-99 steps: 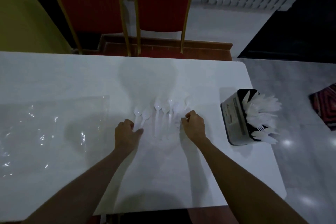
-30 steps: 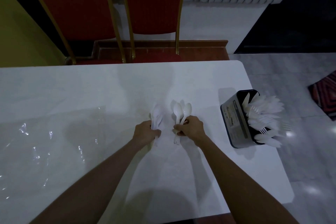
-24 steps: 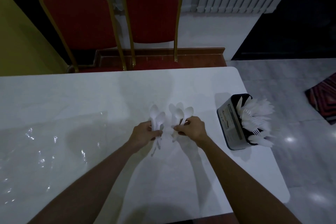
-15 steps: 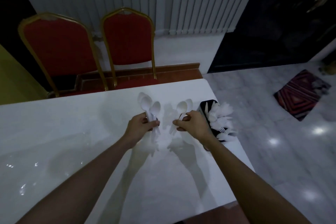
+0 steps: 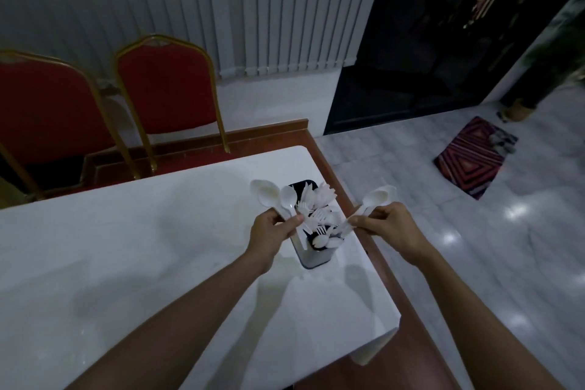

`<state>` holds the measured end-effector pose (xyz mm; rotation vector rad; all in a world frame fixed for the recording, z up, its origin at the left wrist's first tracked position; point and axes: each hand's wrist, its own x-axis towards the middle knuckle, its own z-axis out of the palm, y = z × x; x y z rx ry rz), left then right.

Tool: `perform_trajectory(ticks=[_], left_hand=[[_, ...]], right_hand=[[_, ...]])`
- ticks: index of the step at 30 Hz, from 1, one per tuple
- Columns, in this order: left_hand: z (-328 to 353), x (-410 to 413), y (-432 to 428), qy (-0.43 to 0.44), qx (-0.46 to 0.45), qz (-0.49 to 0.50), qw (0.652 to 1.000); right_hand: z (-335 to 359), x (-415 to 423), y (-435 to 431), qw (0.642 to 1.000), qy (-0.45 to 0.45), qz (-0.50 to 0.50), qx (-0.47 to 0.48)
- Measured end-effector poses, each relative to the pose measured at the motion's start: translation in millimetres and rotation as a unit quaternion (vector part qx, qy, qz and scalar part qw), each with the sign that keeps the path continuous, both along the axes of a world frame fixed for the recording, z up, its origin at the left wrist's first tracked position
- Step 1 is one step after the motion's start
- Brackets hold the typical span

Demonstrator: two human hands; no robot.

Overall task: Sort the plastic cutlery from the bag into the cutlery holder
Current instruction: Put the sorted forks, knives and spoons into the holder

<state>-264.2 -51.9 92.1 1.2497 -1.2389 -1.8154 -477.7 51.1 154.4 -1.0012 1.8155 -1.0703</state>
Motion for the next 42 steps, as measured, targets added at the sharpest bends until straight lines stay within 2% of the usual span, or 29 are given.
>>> perform_trajectory(ticks=[4, 8, 10, 14, 17, 25, 31, 36, 42], left_hand=[[-11, -21, 12, -0.017, -0.002, 0.089, 0.996], [-18, -31, 18, -0.034, -0.029, 0.111, 0.993], [-21, -38, 23, -0.048, -0.035, 0.110, 0.992], [-23, -41, 33, -0.087, -0.064, 0.140, 0.984], [-31, -39, 36, -0.123, -0.103, 0.128, 0.979], [-19, -43, 36, -0.162, -0.151, 0.103, 0.970], [-16, -48, 35, -0.187, -0.183, 0.078, 0.962], [-15, -47, 30, -0.190, -0.197, 0.054, 0.960], [-9, -44, 25, -0.188, -0.204, 0.025, 0.960]], right_hand=[[-15, -22, 7, 0.998, -0.058, -0.025, -0.014], [-32, -27, 3, 0.998, -0.045, -0.029, -0.012], [-44, -25, 1, 1.000, -0.020, -0.006, -0.012], [-61, -14, -5, 0.993, 0.107, 0.042, -0.019], [-62, -10, -8, 0.988, 0.145, 0.055, -0.024], [-61, -12, -21, 0.967, 0.223, 0.121, 0.040], [-57, -13, -22, 0.957, 0.227, 0.167, 0.062], [-50, -9, -18, 0.978, 0.183, 0.094, 0.039], [-38, -16, -21, 0.961, 0.202, 0.164, 0.098]])
